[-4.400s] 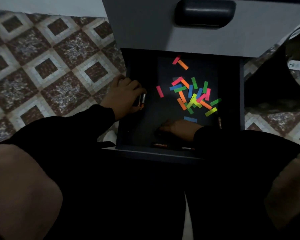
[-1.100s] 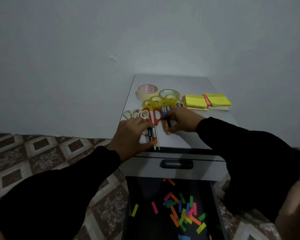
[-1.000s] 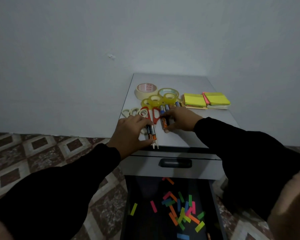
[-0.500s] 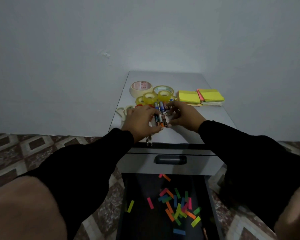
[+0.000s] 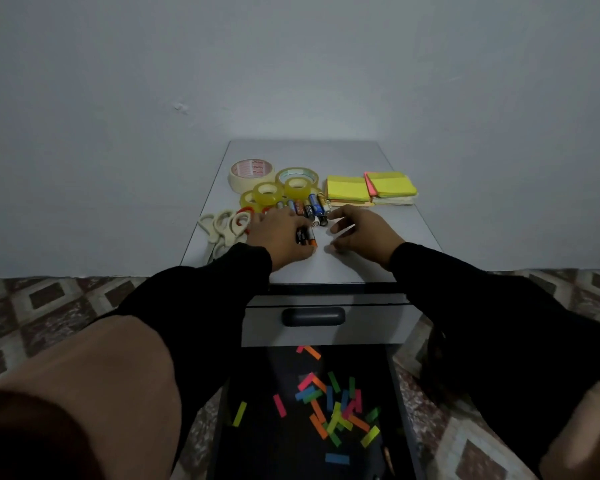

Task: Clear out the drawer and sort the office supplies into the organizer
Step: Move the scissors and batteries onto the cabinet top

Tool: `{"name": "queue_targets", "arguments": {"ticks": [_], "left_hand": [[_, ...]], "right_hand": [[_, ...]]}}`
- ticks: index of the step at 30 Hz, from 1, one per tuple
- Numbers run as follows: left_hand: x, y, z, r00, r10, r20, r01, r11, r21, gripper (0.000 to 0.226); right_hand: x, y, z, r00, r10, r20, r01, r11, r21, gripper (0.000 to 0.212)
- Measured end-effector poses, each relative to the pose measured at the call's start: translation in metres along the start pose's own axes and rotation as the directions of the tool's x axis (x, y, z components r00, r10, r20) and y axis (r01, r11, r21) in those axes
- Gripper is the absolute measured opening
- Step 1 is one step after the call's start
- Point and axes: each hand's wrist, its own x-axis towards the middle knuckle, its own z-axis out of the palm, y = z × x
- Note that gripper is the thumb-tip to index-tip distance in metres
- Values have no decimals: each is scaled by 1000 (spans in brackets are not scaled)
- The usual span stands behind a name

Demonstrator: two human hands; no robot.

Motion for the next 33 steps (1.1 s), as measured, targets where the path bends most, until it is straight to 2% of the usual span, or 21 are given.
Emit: {"name": "queue_targets", "arguments": {"ticks": [7,21,29,33], "left_hand": [[1,-4,1,999,-39,-36,40,999,29,50],[1,-1,2,996,-76,-55,75,997,-8,48],[-21,6,-14,997,-38,-63,36,999,-33,52],[-60,17,-27,997,10,-82,-19,994,-106,54]], "right_hand": [[6,-6,12,1000,-9,-23,10,999,43,58],[-3,-7,4,997,68,-20,-66,994,90,57],[-28,-14,-2,998,39,-39,-38,999,34,61],[-63,-19,-5,1000,7,-30,-6,1000,25,60]]}}
